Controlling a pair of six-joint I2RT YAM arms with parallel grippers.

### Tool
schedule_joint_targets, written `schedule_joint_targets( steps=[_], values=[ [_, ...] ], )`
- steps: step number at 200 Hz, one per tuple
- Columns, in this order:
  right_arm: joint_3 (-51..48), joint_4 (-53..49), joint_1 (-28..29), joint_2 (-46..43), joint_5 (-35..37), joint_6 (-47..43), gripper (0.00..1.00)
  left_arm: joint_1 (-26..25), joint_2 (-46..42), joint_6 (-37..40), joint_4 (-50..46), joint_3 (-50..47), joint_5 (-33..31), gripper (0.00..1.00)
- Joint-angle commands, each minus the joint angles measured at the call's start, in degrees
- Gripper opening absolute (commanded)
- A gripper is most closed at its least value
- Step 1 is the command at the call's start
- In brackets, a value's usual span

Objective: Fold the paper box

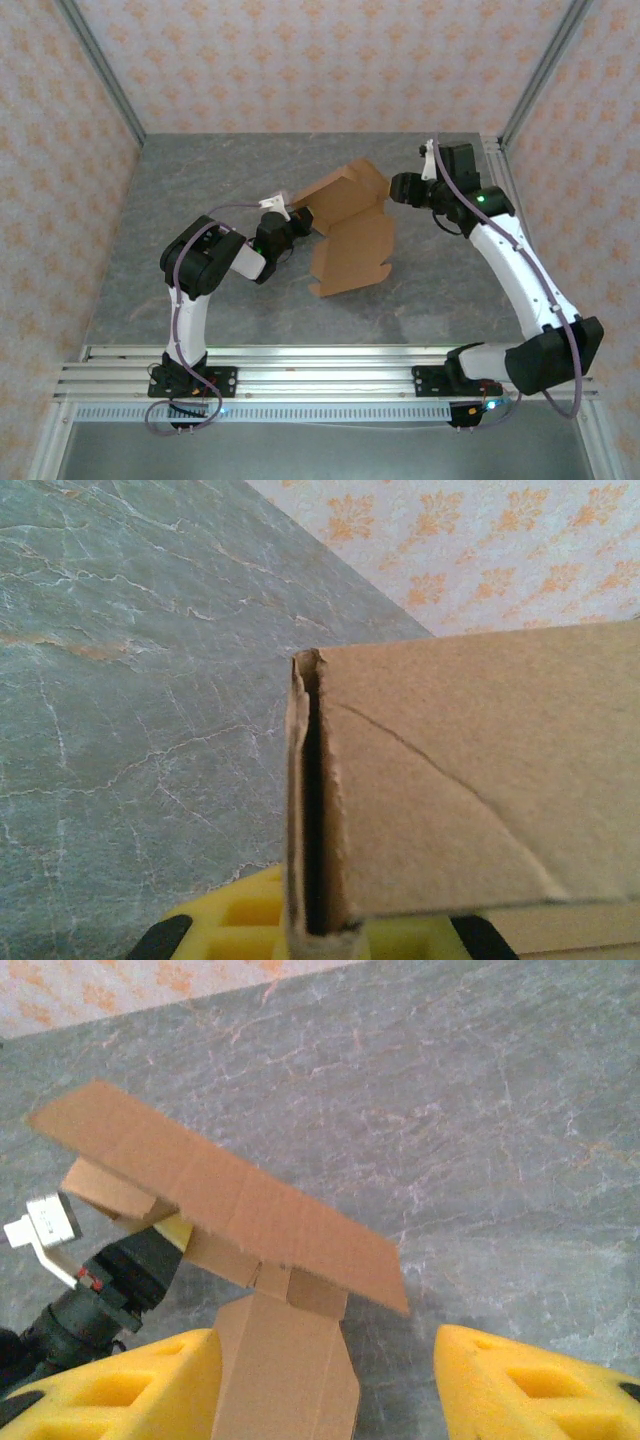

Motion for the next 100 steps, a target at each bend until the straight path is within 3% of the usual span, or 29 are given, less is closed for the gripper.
schedule_joint_targets(
  steps=[1,39,61,100],
  values=[
    [4.46,2.68,-1.4,3.59,0.1,0.92,0.57,0.59,1.6,0.23,-1.42,-0.86,-0.62,0.0],
    [10.72,0.43,-2.47,10.89,-3.23,-2.78,0.5,0.75,0.84,1.93,-3.38,0.07,0.65,0.0],
    [10.59,0.46,-1.53,13.05,-7.82,-5.91,0.45,0.75,0.49,1.57,-3.17,-0.16,0.52,0.0],
    [8.45,-1.84,1.52,12.55,-9.08,-12.34,0.4,0.78,0.23,1.72,-3.91,0.34,1.49,0.0]
  ],
)
